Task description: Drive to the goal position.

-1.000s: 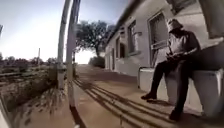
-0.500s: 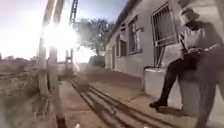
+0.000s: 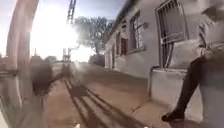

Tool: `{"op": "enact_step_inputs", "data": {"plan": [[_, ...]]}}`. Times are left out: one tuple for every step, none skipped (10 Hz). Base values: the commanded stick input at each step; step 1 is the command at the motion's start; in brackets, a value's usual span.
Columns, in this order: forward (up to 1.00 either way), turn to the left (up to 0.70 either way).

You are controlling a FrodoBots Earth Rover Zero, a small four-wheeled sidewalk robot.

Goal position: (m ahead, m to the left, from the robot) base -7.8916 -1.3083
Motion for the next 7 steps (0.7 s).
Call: {"op": "enact_step_inputs", "data": {"plan": [[0.7, 0.0], [0.7, 0.0], [0.7, 0.0], [0.7, 0.0], [0.7, 0.14], [0.7, 0.14], [0.7, 0.14]]}}
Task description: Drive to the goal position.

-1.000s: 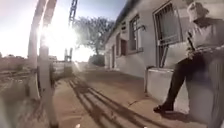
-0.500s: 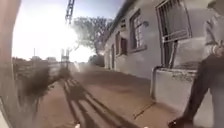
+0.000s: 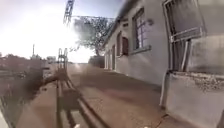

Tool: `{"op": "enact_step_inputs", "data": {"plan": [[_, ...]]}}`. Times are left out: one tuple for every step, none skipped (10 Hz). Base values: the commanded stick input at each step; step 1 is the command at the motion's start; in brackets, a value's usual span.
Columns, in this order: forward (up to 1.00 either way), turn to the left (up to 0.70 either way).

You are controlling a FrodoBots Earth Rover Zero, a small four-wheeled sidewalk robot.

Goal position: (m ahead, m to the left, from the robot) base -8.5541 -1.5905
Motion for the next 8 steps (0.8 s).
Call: {"op": "enact_step_inputs", "data": {"plan": [[0.7, 0.14], [0.7, 0.14], [0.7, 0.14], [0.7, 0.14], [0.7, 0.14], [0.7, 0.14], [0.7, 0.14], [0.7, 0.14]]}}
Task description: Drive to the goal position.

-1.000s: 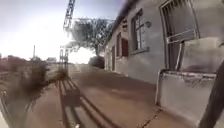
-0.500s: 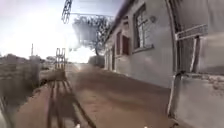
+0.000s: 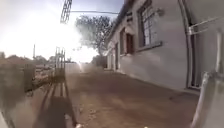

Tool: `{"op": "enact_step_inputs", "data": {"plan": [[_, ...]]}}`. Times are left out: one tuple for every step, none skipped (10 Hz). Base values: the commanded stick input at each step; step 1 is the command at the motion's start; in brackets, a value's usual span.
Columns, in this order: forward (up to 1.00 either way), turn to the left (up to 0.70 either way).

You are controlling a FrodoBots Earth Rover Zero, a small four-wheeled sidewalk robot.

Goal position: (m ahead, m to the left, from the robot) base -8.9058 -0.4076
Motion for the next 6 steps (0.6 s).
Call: {"op": "enact_step_inputs", "data": {"plan": [[0.7, 0.14], [0.7, 0.14], [0.7, 0.13], [0.7, 0.13], [0.7, 0.13], [0.7, 0.13]]}}
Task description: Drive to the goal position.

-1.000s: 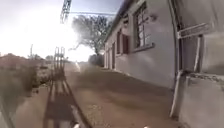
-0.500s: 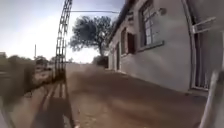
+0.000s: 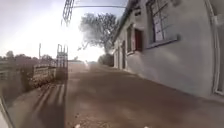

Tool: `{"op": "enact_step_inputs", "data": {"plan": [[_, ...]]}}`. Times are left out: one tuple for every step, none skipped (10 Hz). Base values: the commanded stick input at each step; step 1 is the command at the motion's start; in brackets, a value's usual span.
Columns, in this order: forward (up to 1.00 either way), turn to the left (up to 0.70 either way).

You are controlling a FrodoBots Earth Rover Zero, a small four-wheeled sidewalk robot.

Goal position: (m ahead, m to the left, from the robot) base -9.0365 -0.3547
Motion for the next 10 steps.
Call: {"op": "enact_step_inputs", "data": {"plan": [[0.7, 0.0], [0.7, 0.0], [0.7, 0.0], [0.7, 0.0], [0.7, -0.02], [0.7, -0.14], [0.7, -0.14], [0.7, 0.0], [0.7, 0.0], [0.7, 0.0]]}}
